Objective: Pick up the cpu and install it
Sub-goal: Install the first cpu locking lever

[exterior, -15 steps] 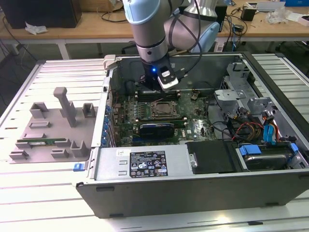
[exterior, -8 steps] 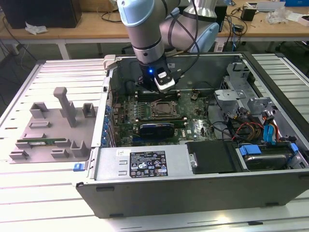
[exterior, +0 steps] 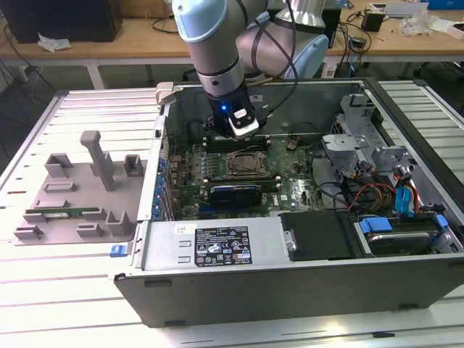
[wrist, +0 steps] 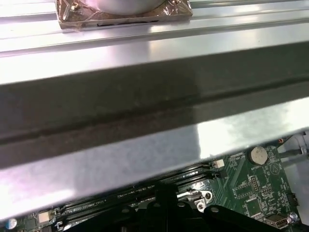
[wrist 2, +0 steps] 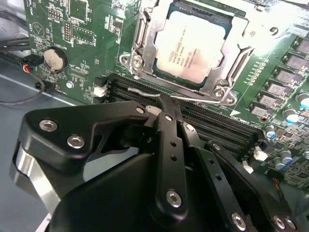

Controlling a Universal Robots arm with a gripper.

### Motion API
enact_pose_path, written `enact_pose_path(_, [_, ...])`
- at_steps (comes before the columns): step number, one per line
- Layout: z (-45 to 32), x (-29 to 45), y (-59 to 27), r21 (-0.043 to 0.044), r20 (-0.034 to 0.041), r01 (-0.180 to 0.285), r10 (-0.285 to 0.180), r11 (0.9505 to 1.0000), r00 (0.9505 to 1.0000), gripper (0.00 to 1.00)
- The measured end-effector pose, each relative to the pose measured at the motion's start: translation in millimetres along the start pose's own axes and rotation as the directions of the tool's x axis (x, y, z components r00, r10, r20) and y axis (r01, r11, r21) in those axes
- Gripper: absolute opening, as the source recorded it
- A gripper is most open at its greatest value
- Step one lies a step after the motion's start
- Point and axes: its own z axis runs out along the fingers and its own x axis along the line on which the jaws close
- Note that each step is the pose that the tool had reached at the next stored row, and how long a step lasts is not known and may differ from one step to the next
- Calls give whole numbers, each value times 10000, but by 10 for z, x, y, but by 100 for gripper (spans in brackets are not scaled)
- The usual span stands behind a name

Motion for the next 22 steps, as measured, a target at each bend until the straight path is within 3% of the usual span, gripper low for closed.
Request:
enact_pose_path(2, [28, 6, -6, 1, 64, -59, 59, 10000, 10000, 11])
enact_pose_path(5, [54, 10, -11, 8, 102, -123, 123, 9999, 9999, 11])
enact_pose_path(16, [109, -75, 3, 76, 170, -431, 430, 9990, 9989, 11])
enact_pose_path(22, [114, -80, 0, 86, 179, -472, 470, 9988, 9987, 11])
